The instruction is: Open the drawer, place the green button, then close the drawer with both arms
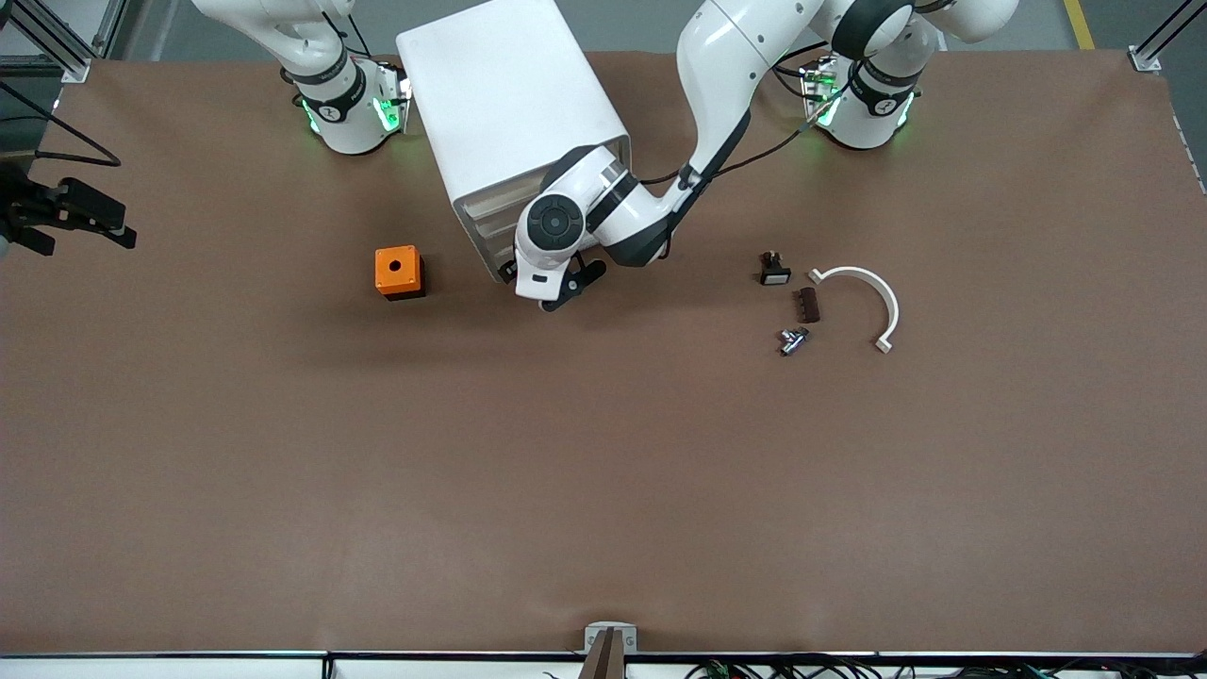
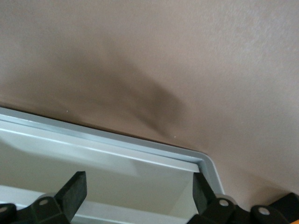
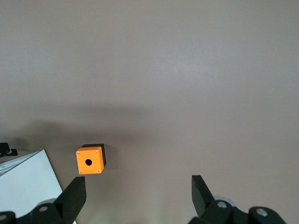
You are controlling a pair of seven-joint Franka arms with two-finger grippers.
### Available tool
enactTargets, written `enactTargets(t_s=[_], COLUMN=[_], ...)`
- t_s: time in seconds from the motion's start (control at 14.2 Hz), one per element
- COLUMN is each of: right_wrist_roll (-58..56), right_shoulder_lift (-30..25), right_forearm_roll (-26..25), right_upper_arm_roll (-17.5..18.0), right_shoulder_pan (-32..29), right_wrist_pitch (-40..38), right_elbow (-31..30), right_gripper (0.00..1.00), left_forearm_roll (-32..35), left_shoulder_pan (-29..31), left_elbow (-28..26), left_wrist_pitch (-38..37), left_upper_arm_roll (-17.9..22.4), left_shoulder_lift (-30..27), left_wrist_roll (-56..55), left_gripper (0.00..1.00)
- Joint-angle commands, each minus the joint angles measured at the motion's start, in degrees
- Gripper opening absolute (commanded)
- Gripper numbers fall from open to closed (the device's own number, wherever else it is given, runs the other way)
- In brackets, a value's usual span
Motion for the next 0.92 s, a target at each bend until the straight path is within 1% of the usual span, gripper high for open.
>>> enactTargets(t_s=[0.0, 0.14, 0.21, 0.28, 0.63, 0.7, 0.85], right_wrist_roll=[0.3, 0.2, 0.2, 0.2, -0.1, -0.1, -0.2], right_shoulder_lift=[-2.2, -2.2, -2.2, -2.2, -2.0, -2.0, -2.0], right_forearm_roll=[-0.2, -0.2, -0.2, -0.2, -1.2, -1.5, -1.5], right_upper_arm_roll=[0.5, 0.5, 0.6, 0.6, 0.6, 0.7, 0.6], right_shoulder_pan=[-0.6, -0.6, -0.6, -0.6, -0.5, -0.5, -0.5], right_wrist_pitch=[1.0, 1.1, 1.1, 1.2, 1.4, 1.6, 1.7], right_elbow=[-2.1, -2.0, -2.0, -2.0, -1.8, -1.8, -1.8], right_gripper=[1.0, 1.0, 1.0, 1.0, 1.0, 1.0, 1.0], left_forearm_roll=[2.6, 9.4, 11.4, 12.0, 12.1, 12.1, 12.3], left_shoulder_pan=[2.6, 5.3, 7.9, 10.7, 22.0, 23.9, 27.7], left_elbow=[-0.6, 0.0, 0.0, -0.2, -0.1, -0.2, -0.2], left_wrist_pitch=[-1.4, -3.4, -3.6, -4.4, -16.1, -18.3, -25.0], left_upper_arm_roll=[1.5, 1.9, 1.7, 1.3, 1.4, 1.5, 1.7], left_shoulder_lift=[-2.7, -4.6, -6.4, -8.8, -19.6, -20.8, -23.4], left_wrist_roll=[-0.4, -0.1, 0.1, 1.4, 16.6, 20.1, 27.0], left_gripper=[1.0, 0.99, 0.99, 0.99, 0.99, 0.99, 0.99])
